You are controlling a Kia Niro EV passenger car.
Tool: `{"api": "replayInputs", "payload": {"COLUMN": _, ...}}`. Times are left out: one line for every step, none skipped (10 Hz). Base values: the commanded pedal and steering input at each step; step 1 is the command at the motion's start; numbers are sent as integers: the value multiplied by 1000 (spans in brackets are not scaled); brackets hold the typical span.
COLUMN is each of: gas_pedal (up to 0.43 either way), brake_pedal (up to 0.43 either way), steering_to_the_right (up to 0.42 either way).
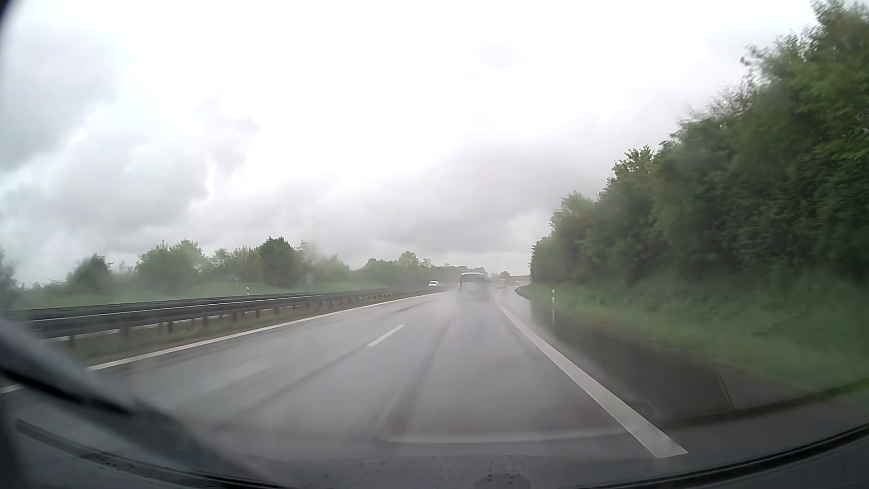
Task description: Follow the waypoints while adhering to traffic rules and regulations
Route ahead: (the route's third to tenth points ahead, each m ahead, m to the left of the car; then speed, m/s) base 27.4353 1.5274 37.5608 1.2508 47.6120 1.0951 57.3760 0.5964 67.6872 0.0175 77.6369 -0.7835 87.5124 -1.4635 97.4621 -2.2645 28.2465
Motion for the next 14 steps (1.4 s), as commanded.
{"api": "replayInputs", "payload": {"gas_pedal": 311, "brake_pedal": 0, "steering_to_the_right": 8}}
{"api": "replayInputs", "payload": {"gas_pedal": 311, "brake_pedal": 0, "steering_to_the_right": 8}}
{"api": "replayInputs", "payload": {"gas_pedal": 311, "brake_pedal": 0, "steering_to_the_right": 8}}
{"api": "replayInputs", "payload": {"gas_pedal": 311, "brake_pedal": 0, "steering_to_the_right": 8}}
{"api": "replayInputs", "payload": {"gas_pedal": 311, "brake_pedal": 0, "steering_to_the_right": 8}}
{"api": "replayInputs", "payload": {"gas_pedal": 311, "brake_pedal": 0, "steering_to_the_right": 8}}
{"api": "replayInputs", "payload": {"gas_pedal": 311, "brake_pedal": 0, "steering_to_the_right": 7}}
{"api": "replayInputs", "payload": {"gas_pedal": 311, "brake_pedal": 0, "steering_to_the_right": 8}}
{"api": "replayInputs", "payload": {"gas_pedal": 299, "brake_pedal": 0, "steering_to_the_right": 8}}
{"api": "replayInputs", "payload": {"gas_pedal": 299, "brake_pedal": 0, "steering_to_the_right": 7}}
{"api": "replayInputs", "payload": {"gas_pedal": 299, "brake_pedal": 0, "steering_to_the_right": 8}}
{"api": "replayInputs", "payload": {"gas_pedal": 299, "brake_pedal": 0, "steering_to_the_right": 8}}
{"api": "replayInputs", "payload": {"gas_pedal": 299, "brake_pedal": 0, "steering_to_the_right": 8}}
{"api": "replayInputs", "payload": {"gas_pedal": 299, "brake_pedal": 0, "steering_to_the_right": 6}}
